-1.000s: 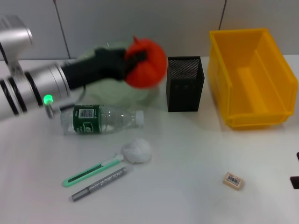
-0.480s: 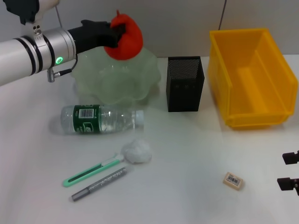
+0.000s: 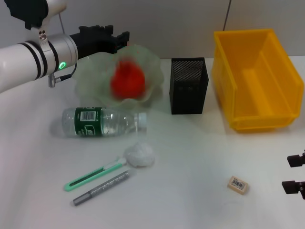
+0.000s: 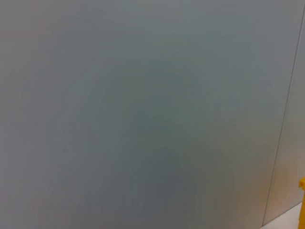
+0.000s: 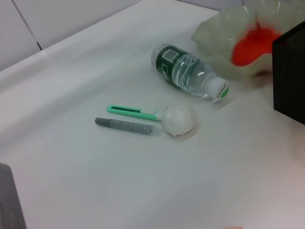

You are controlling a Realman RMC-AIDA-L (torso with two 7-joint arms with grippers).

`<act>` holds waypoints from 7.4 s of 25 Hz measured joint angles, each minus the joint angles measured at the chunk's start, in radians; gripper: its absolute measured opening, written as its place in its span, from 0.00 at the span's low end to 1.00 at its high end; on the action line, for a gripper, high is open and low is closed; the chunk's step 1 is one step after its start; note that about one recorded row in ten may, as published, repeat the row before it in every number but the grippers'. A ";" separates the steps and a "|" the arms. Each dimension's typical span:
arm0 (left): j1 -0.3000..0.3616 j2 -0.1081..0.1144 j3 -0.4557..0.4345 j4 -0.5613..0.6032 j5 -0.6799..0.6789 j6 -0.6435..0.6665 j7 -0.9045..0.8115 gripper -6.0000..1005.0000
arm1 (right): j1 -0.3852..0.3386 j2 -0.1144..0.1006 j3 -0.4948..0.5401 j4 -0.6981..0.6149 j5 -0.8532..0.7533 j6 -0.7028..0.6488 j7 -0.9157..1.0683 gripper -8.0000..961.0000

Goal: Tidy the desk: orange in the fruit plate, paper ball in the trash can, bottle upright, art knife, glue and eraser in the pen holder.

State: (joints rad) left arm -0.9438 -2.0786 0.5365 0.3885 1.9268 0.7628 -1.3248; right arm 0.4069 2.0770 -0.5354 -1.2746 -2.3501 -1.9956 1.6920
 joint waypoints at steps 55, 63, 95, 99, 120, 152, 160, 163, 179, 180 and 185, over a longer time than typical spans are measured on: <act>0.610 0.065 0.143 0.380 0.011 1.198 0.082 0.81 | 0.762 0.015 -0.939 0.631 0.015 0.682 0.951 0.73; 0.616 0.062 0.144 0.378 0.012 1.180 0.082 0.81 | 0.764 0.015 -1.151 0.630 0.079 0.811 1.030 0.73; 0.618 0.060 0.142 0.328 0.025 1.149 0.133 0.81 | 0.754 0.015 -1.343 0.654 0.203 0.927 1.048 0.71; 0.618 0.059 0.141 0.328 0.025 1.149 0.131 0.81 | 0.750 0.015 -1.336 0.651 0.204 0.928 1.046 0.71; 0.645 0.037 0.134 0.326 0.018 1.157 0.138 0.80 | 0.408 0.000 -0.864 -0.150 -0.129 0.253 1.104 0.53; 0.639 0.029 0.094 0.297 0.015 1.145 0.122 0.80 | 0.311 0.000 -0.698 -0.091 -0.565 0.596 0.945 0.53; 0.636 0.020 0.091 0.298 0.014 1.120 0.136 0.80 | 0.302 -0.001 -0.689 -0.079 -0.566 0.614 0.911 0.72; 0.634 0.016 0.091 0.297 0.014 1.105 0.141 0.80 | 0.292 -0.001 -0.688 -0.090 -0.566 0.612 0.908 0.80; 0.603 0.047 0.068 0.299 0.011 1.074 0.113 0.80 | 0.024 0.004 -0.560 -0.487 -0.084 0.365 0.802 0.85; 0.597 0.050 0.071 0.297 0.012 1.074 0.118 0.80 | 0.002 0.005 -0.563 -0.466 -0.019 0.363 0.772 0.85; 0.588 0.055 0.076 0.320 0.025 1.036 0.096 0.80 | -0.010 0.006 -0.590 -0.401 0.031 0.368 0.688 0.85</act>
State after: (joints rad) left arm -0.3560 -2.0233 0.6121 0.7081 1.9515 1.7984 -1.2292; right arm 0.3966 2.0835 -1.1255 -1.6756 -2.3187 -1.6279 2.3798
